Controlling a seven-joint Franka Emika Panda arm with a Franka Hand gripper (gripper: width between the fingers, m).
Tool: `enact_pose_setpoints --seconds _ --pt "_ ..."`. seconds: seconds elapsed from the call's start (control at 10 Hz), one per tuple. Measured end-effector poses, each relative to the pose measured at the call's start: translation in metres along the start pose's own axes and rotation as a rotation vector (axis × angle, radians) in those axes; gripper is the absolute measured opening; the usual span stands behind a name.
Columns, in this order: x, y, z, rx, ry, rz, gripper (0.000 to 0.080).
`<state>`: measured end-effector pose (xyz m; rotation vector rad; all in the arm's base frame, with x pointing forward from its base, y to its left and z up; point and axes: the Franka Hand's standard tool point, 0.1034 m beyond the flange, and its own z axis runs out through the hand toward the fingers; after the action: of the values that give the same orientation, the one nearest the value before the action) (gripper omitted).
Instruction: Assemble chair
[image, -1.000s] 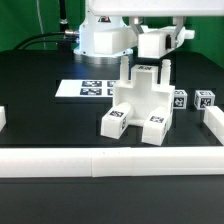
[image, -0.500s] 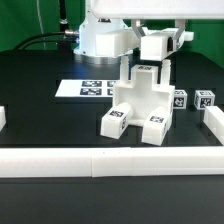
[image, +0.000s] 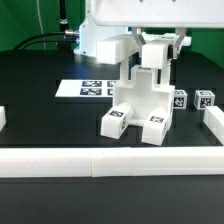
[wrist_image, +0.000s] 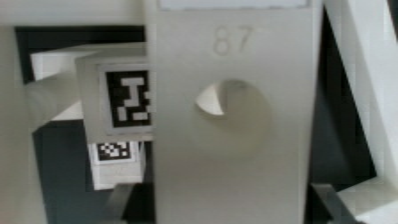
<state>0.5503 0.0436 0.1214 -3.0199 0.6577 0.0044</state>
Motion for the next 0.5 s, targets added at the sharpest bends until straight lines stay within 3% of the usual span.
enact_pose_setpoints --seconds 0.5 --pt "-0.0023 -0.0033 -0.0004 0.006 0.008 -0.007 0.0284"
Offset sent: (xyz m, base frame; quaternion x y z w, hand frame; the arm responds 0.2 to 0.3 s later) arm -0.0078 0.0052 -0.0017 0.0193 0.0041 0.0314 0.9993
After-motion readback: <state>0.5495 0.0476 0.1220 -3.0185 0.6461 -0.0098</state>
